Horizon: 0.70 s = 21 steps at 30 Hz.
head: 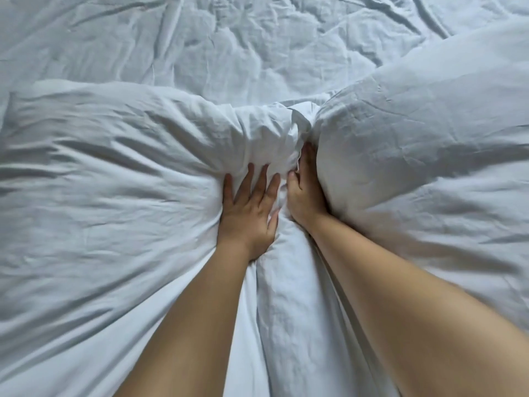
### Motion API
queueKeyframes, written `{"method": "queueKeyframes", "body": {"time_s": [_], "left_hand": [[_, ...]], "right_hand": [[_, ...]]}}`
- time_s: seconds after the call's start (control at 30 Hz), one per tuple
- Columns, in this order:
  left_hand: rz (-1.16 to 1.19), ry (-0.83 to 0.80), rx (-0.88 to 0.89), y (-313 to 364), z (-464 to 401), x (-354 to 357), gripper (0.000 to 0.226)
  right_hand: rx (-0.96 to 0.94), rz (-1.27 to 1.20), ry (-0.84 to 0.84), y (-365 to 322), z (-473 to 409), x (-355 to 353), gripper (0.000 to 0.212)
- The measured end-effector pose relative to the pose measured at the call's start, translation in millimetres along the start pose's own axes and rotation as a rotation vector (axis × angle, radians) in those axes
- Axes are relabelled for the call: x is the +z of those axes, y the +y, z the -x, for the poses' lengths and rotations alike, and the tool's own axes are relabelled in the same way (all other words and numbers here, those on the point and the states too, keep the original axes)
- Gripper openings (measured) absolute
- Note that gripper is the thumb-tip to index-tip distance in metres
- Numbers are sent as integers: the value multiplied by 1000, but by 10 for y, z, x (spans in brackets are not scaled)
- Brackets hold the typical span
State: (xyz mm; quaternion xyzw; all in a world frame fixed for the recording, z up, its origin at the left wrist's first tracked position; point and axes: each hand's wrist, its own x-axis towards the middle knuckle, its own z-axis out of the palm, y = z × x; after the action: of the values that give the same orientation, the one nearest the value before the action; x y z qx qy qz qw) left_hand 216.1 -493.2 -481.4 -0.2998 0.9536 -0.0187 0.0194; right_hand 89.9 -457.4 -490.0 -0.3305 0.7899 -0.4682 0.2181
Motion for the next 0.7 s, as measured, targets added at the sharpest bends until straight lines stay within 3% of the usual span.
{"method": "queueKeyframes", "body": {"time_s": [0.1,0.23,0.33,0.43,0.6,0.7], "left_hand": [[-11,-123,-18,-2,-23,-72,75],[-15,-169,-50,48,60,-198,66],[20,-157,-120,174,284,-355,74],[97,-239,-162,347,654,-505,59],[167,-295,-170,580,1375,-740,55],[135,-299,-152,803,1868,-860,70]], "right_hand": [[-36,54,-41,-31,13,-46,58],[-52,110,-98,-75,297,-207,49],[0,38,-142,-186,717,-334,47],[78,0,-133,-286,1153,-443,44],[203,1,-135,-435,1992,-645,42],[276,-34,-148,-453,2596,-731,44]]}}
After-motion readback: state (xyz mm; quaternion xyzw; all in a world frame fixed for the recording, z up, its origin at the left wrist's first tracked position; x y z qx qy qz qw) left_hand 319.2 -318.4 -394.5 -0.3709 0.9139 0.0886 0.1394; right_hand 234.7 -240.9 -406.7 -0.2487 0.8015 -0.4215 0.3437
